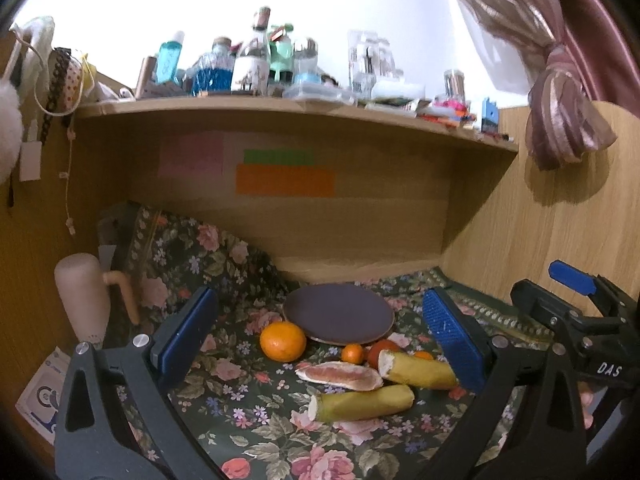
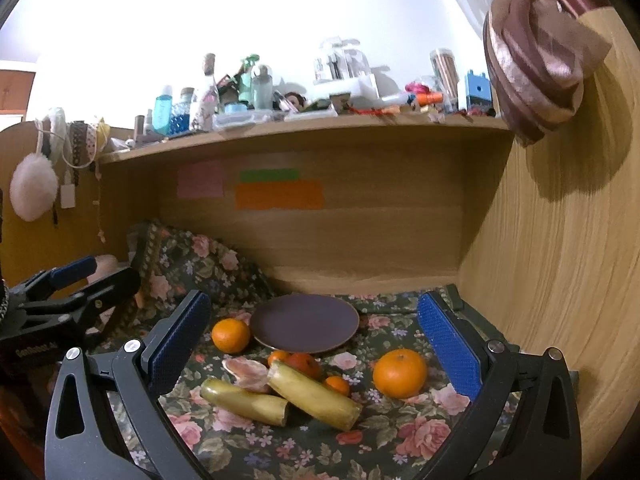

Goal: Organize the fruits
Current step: 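Grasp an orange with the left tool while the right tool grasps the large orange, then carry both oranges onto the dark round plate and open both tools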

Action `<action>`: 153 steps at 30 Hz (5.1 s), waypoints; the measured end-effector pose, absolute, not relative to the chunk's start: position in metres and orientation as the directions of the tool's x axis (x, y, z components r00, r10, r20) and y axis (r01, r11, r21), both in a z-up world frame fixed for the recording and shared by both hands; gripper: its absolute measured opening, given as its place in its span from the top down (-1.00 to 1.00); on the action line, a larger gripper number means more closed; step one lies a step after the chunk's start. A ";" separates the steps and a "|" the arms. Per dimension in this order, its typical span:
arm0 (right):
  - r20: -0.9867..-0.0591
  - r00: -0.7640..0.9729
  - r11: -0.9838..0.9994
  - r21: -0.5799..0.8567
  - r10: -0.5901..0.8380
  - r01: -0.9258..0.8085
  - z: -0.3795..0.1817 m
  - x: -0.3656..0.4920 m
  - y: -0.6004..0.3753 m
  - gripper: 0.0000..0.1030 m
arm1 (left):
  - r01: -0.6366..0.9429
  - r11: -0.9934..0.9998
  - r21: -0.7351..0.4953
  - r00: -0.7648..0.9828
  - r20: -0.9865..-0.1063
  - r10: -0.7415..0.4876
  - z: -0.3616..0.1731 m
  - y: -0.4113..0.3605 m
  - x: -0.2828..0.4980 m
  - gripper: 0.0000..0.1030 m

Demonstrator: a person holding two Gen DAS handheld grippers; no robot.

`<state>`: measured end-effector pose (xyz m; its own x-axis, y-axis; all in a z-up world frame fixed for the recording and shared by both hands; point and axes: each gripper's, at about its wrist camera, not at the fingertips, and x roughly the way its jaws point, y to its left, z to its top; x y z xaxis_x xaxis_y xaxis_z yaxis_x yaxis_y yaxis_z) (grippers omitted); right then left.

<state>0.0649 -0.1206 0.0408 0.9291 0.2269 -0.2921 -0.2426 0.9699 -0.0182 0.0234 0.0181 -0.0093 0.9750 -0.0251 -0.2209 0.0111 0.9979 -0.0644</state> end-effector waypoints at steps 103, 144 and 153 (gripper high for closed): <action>-0.677 0.699 0.948 -0.007 0.230 -0.319 -0.010 0.297 -0.108 -0.26 | 0.090 0.995 -0.052 0.722 -0.684 -0.101 -0.068 0.054 0.273 -0.28; -0.840 0.500 0.904 -0.029 0.210 -0.427 -0.086 0.365 -0.086 -0.33 | 0.104 0.994 -0.040 0.635 -0.767 -0.097 -0.101 0.044 0.336 -0.55; -0.760 0.608 0.910 -0.057 0.227 -0.411 -0.037 0.333 -0.094 -0.47 | 0.069 0.997 -0.023 0.682 -0.728 -0.064 -0.079 0.051 0.301 -0.59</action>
